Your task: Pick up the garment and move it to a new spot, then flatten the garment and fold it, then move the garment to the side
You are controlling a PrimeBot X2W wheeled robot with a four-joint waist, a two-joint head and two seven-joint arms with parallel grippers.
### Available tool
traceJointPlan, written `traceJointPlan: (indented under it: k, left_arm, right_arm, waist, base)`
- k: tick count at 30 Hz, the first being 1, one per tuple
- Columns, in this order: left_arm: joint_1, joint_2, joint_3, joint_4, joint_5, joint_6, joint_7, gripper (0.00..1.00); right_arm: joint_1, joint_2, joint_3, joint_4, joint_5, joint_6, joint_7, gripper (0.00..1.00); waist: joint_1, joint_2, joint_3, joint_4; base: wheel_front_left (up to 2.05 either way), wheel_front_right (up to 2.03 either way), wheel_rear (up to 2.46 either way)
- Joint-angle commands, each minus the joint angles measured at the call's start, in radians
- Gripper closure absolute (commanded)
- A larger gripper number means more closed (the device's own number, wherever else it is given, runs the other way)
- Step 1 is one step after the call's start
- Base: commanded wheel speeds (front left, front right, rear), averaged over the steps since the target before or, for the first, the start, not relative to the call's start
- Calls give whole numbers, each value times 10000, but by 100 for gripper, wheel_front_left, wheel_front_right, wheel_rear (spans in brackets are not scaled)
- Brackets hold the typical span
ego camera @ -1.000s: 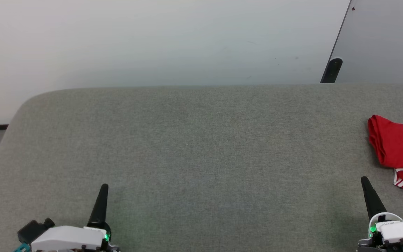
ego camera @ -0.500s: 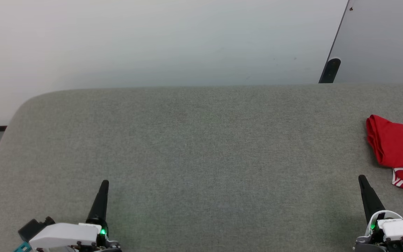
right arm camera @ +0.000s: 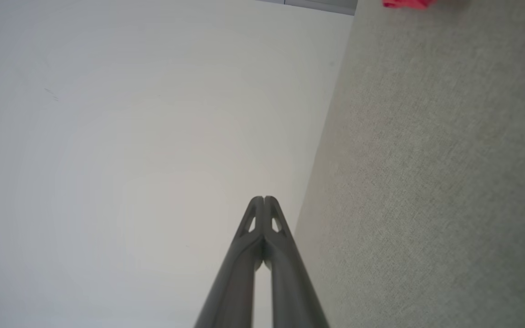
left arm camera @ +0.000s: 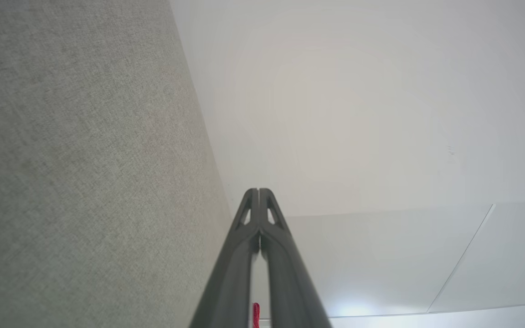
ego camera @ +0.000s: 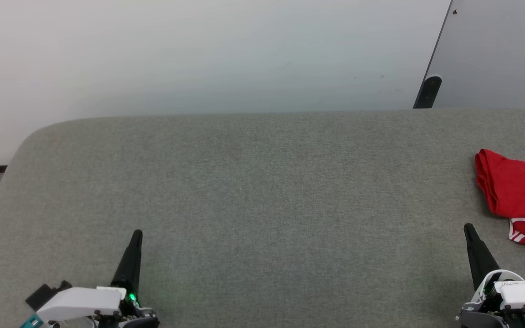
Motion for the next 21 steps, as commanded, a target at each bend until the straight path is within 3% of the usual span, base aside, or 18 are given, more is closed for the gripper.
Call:
traceJointPlan:
  k: [1, 21]
  left_arm:
    - [-110, -14, 41, 1, -201, -91, 62, 100]
    - [-241, -47, 101, 73, -1077, -87, 293, 100]
  right_arm:
    - [-125, 22, -42, 10, 166, -12, 36, 100]
    - [-195, 155, -79, 107, 840, -14, 197, 100]
  waist:
    - [0, 0, -2, -5]
    - [0, 0, -20, -53]
  base:
    - [0, 0, 0]
    - [0, 0, 0]
